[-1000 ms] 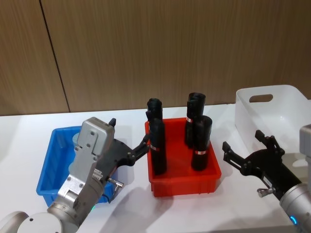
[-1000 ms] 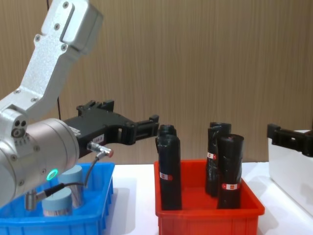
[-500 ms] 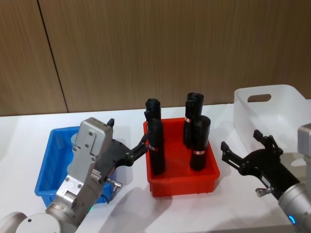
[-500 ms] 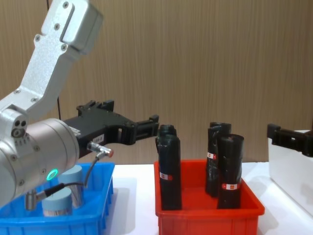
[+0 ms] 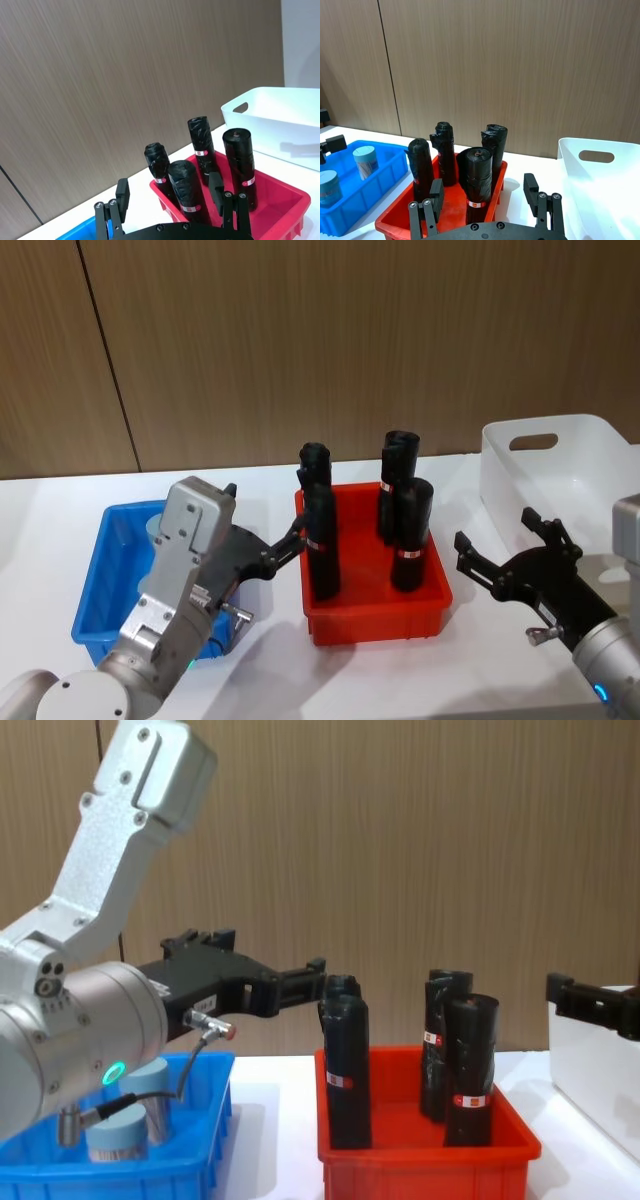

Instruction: Pick the cotton swabs from the blue box and place them into the white box.

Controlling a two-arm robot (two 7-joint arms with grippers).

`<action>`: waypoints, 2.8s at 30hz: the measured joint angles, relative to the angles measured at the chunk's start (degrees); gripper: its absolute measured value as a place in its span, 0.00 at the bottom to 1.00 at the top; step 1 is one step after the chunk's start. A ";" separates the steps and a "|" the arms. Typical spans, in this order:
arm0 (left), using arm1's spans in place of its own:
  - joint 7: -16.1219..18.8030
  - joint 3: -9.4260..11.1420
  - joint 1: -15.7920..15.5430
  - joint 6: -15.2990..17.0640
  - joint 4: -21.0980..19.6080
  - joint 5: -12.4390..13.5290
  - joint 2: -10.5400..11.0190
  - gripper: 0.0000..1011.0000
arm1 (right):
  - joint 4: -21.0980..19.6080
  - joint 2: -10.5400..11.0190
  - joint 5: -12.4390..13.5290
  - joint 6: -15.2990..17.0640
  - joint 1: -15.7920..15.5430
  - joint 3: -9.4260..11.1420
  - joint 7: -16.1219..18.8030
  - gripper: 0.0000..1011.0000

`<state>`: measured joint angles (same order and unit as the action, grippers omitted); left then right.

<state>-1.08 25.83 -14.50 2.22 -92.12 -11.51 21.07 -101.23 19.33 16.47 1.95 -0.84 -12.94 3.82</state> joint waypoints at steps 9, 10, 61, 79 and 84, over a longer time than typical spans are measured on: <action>-0.08 -0.63 -0.60 2.61 1.63 -1.29 -0.46 0.99 | 0.00 0.00 0.00 0.00 0.00 0.00 0.00 0.99; 0.01 -0.71 -0.60 2.81 1.70 -1.47 -0.43 0.99 | 0.00 0.00 0.00 0.00 0.00 0.00 0.00 0.99; 4.16 -7.75 2.74 7.56 8.81 -13.81 4.36 0.99 | 0.00 0.00 0.00 0.00 0.00 0.00 0.00 0.99; -3.77 -8.52 -1.14 5.22 17.33 -13.09 3.07 0.99 | 0.00 0.00 0.00 0.00 0.00 0.00 0.00 0.99; -5.66 -8.55 -2.11 4.43 19.46 -12.91 2.63 0.99 | 0.00 0.00 0.00 0.00 0.00 0.00 0.00 0.99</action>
<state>-6.74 17.28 -16.61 6.65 -72.66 -24.42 23.71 -101.23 19.33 16.47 1.95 -0.84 -12.94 3.83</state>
